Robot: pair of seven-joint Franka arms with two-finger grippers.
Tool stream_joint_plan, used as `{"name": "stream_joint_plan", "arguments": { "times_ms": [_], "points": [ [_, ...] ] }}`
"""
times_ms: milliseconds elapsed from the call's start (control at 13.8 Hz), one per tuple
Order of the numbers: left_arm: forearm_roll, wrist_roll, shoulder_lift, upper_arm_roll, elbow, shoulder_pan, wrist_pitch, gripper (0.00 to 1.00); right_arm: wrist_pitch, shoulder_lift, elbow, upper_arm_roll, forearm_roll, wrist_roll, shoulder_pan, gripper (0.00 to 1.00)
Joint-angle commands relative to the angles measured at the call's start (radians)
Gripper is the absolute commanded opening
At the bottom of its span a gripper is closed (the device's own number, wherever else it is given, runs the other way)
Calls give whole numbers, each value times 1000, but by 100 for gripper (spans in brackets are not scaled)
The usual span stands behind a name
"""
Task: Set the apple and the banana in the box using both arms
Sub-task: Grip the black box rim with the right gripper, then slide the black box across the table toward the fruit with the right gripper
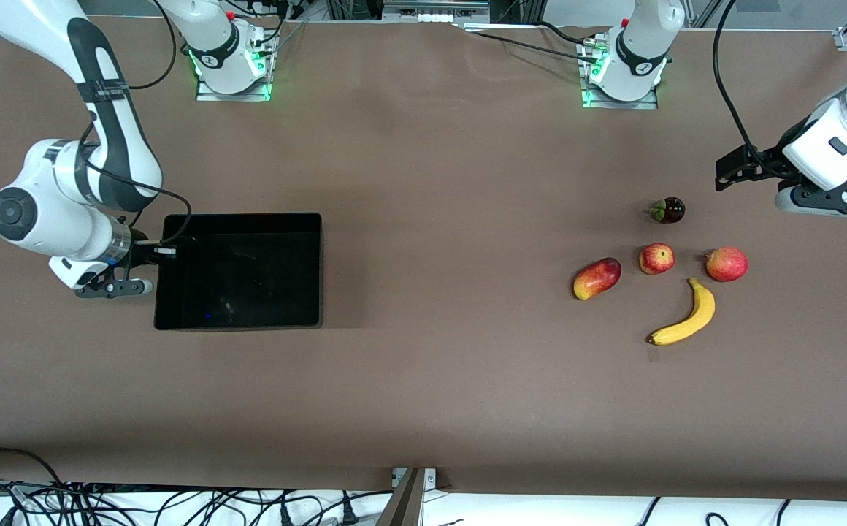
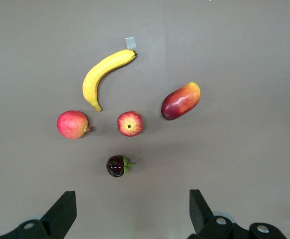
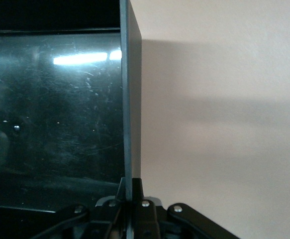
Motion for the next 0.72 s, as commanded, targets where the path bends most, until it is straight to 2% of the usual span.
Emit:
{"name": "stream_joint_plan", "arguments": {
  "times_ms": [0,290,652],
  "points": [
    [1,7,17,1,37,-4,-26,100,-145,-4,135,24,85,17,29,0],
    [1,7,19,1,37,-4,-26,100,-181,34,224,28,119,175,156,0],
    [3,7,17,0,38,-4,-26,100,-162,154,317,35,199,442,378,0]
  ]
}}
